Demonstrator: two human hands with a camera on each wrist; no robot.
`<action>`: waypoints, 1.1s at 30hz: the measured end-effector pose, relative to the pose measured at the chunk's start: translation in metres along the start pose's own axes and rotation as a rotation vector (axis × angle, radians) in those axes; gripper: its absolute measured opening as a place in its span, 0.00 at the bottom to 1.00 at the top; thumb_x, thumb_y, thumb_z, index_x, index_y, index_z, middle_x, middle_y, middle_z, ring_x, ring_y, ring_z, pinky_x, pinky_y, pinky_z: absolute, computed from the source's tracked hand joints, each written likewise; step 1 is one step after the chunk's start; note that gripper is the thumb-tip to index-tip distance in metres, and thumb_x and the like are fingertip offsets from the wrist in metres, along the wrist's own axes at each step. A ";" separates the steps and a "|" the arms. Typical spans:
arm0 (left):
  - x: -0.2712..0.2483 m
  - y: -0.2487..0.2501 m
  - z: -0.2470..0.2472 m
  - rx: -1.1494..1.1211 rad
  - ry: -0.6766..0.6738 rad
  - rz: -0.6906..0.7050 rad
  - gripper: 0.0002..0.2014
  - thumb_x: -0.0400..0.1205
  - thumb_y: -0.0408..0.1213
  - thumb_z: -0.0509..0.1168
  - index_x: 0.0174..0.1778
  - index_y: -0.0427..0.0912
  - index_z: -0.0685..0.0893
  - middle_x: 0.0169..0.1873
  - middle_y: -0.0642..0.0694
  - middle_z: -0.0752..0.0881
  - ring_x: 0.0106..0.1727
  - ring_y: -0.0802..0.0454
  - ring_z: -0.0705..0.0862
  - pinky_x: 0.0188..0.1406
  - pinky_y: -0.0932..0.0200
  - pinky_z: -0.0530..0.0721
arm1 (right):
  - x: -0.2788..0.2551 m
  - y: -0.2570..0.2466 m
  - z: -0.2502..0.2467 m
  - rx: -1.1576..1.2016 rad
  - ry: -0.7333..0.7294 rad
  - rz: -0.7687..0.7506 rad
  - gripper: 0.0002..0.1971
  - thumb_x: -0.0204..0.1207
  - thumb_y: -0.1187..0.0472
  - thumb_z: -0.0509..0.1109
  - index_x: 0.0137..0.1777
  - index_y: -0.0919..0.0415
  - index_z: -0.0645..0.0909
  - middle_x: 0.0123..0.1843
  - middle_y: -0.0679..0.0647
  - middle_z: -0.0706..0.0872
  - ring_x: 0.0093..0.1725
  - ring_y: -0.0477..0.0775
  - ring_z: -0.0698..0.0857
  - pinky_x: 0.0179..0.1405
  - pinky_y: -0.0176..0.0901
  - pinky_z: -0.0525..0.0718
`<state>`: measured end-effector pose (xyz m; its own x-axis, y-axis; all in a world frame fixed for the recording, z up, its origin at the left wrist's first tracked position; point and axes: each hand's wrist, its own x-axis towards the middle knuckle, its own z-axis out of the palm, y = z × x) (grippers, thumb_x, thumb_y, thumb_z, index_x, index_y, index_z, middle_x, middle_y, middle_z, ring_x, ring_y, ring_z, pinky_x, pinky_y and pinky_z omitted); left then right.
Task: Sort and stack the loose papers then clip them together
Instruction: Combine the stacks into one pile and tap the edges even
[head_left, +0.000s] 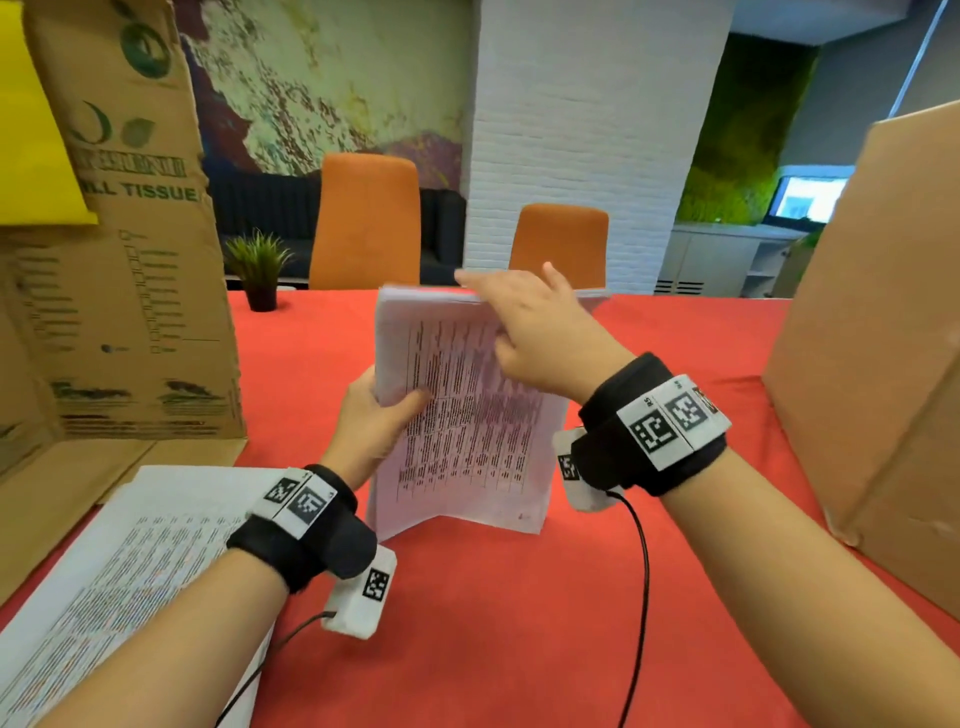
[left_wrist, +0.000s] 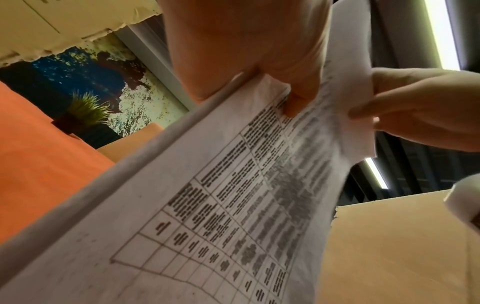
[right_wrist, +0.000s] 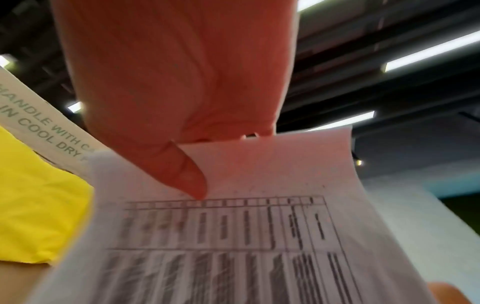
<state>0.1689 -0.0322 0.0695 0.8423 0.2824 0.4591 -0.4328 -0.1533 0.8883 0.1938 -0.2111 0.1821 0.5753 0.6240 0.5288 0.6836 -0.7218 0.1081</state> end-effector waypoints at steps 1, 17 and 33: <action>0.000 -0.001 0.000 0.007 0.022 -0.008 0.09 0.71 0.33 0.69 0.43 0.51 0.82 0.40 0.51 0.86 0.39 0.58 0.84 0.42 0.60 0.82 | -0.002 0.000 0.004 0.014 -0.011 0.022 0.39 0.72 0.67 0.62 0.85 0.54 0.57 0.81 0.55 0.67 0.82 0.56 0.63 0.82 0.67 0.52; -0.029 -0.004 -0.008 0.219 0.351 -0.130 0.05 0.80 0.35 0.59 0.50 0.41 0.76 0.34 0.54 0.79 0.34 0.54 0.76 0.35 0.60 0.71 | -0.074 -0.009 0.117 1.380 -0.003 0.666 0.12 0.80 0.67 0.69 0.62 0.60 0.82 0.62 0.62 0.88 0.61 0.64 0.87 0.64 0.68 0.82; -0.113 -0.026 -0.256 0.898 0.112 -0.805 0.10 0.81 0.32 0.60 0.58 0.40 0.75 0.57 0.36 0.81 0.47 0.41 0.80 0.39 0.54 0.76 | -0.054 -0.209 0.180 1.342 -0.847 0.497 0.20 0.76 0.73 0.72 0.67 0.70 0.77 0.59 0.65 0.87 0.34 0.50 0.89 0.22 0.42 0.86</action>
<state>0.0026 0.1824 -0.0034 0.7163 0.6727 -0.1856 0.6169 -0.4860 0.6191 0.1005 -0.0401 -0.0212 0.5991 0.7260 -0.3376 -0.0126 -0.4130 -0.9106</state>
